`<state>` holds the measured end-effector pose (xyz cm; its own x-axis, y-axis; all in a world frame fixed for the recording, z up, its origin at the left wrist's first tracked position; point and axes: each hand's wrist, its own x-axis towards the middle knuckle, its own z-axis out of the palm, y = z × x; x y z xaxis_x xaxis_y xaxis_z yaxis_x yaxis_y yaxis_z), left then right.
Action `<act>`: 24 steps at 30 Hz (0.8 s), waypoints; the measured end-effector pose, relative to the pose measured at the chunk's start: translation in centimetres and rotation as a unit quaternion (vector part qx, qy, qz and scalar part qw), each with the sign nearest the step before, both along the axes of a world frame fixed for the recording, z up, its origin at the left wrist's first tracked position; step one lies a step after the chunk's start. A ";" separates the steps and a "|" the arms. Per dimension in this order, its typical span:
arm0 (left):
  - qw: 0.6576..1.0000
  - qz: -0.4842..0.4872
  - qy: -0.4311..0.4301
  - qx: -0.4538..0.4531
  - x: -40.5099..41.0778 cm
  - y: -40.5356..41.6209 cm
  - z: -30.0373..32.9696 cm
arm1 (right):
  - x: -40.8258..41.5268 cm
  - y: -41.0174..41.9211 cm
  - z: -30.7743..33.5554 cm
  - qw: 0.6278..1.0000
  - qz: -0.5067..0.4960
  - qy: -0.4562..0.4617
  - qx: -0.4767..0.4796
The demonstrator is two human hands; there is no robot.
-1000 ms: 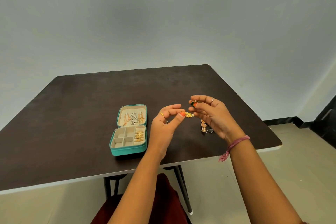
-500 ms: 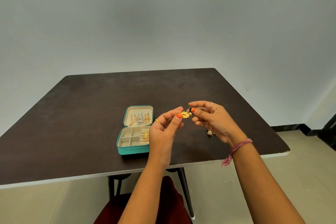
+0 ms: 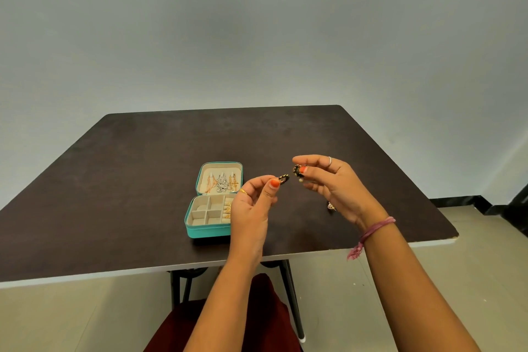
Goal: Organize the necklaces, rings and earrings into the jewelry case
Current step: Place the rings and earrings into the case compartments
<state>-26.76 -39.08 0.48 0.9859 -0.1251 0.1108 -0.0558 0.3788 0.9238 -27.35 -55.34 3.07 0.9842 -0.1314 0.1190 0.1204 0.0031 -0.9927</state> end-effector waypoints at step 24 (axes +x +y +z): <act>0.989 -0.045 0.111 -0.087 0.4 0.2 0.2 | 0.2 0.3 -0.1 0.992 0.032 -0.018 -0.117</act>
<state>-26.38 -38.89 0.67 0.9741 -0.2114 -0.0806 0.1830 0.5265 0.8303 -27.11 -55.00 3.00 0.9842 -0.0329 0.1739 0.1628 -0.2173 -0.9624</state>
